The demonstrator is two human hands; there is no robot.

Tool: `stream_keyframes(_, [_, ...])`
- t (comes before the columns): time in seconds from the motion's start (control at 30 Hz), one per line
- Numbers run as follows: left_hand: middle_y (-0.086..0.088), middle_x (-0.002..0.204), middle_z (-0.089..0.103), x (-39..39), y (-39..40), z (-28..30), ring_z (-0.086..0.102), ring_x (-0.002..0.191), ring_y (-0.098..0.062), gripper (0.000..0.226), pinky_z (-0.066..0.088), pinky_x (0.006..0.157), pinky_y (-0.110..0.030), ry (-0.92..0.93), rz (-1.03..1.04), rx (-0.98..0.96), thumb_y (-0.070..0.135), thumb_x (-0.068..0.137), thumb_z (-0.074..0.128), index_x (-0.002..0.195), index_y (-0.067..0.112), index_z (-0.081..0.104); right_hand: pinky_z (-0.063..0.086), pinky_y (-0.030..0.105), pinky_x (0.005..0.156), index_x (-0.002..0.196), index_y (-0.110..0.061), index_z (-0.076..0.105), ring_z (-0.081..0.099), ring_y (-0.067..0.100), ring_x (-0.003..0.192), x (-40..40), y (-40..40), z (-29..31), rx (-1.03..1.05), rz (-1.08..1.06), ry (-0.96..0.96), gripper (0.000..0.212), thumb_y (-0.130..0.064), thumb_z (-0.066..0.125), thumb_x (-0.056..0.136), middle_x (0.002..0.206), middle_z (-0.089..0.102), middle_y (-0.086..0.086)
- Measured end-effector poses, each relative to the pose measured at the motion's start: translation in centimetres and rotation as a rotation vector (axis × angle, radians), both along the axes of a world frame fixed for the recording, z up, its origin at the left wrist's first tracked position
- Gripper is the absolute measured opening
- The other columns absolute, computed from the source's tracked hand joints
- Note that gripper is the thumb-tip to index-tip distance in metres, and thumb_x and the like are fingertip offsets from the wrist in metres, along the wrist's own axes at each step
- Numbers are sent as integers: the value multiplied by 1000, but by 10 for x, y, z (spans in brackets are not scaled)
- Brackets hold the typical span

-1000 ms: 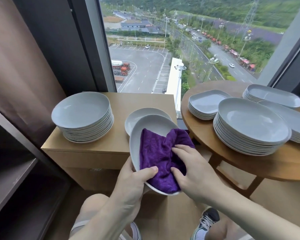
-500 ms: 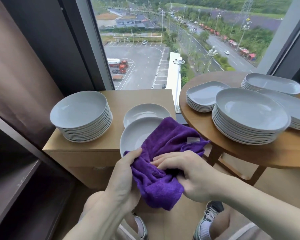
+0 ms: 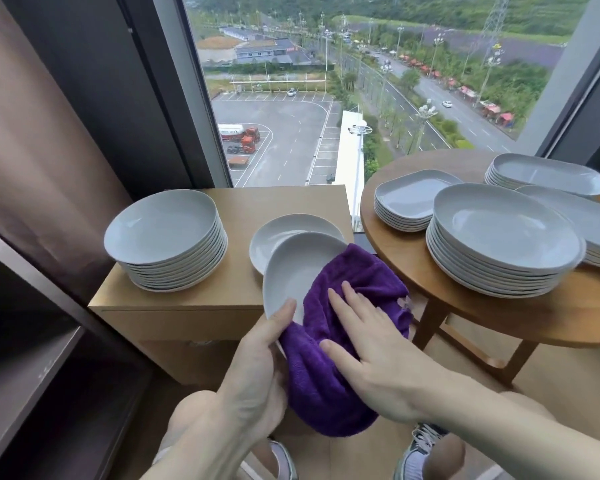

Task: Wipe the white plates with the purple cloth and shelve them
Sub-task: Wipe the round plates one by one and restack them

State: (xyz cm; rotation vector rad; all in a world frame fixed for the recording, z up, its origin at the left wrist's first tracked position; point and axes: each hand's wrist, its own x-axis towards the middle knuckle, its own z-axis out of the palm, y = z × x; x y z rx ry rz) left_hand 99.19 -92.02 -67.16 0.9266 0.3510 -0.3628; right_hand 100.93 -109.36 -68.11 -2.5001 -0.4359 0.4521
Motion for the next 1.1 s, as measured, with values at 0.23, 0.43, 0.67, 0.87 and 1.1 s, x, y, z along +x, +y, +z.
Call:
stream_keyframes(0.23, [-17, 131, 71, -5, -7, 2, 69, 120, -29, 46, 56, 104, -45, -104, -80, 47, 33, 94, 57, 132, 9, 69, -7, 32, 128, 160, -45, -8, -22, -1, 152, 6, -2, -6, 166, -94, -94, 80, -52, 33, 92, 166, -23, -21])
stream_keyframes(0.43, [-22, 137, 66, -7, -14, -6, 63, 129, -35, 77, 48, 112, -51, -175, -188, 58, 51, 77, 86, 136, 6, 64, -8, 30, 127, 153, -57, 7, -13, -9, 151, 2, 2, 0, 349, -3, -188, 75, -28, 35, 90, 163, -8, -37])
stream_keyframes(0.67, [-12, 143, 64, -5, -8, 1, 60, 134, -25, 71, 48, 113, -41, -79, -160, -47, 67, 101, 38, 147, 15, 55, 5, 33, 129, 154, -47, 32, 9, -9, 152, -3, 1, 6, 366, 196, -115, 78, -12, 41, 85, 160, 21, -38])
stream_keyframes(0.87, [-22, 129, 70, 3, 0, -1, 68, 121, -34, 77, 48, 105, -47, -6, -57, -48, 66, 102, 34, 133, 4, 67, 19, 29, 125, 145, -38, 55, 32, -8, 145, -3, -3, 6, 352, 298, -90, 76, -7, 41, 77, 148, 48, -34])
stream_keyframes(1.1, [-8, 127, 74, 15, 19, 9, 72, 116, -28, 61, 50, 101, -45, -69, 156, 134, 64, 104, 35, 137, 22, 64, 50, 28, 91, 105, -29, 73, 65, 3, 98, 6, -12, 19, 247, 290, -282, 52, -15, 41, 66, 102, 71, -18])
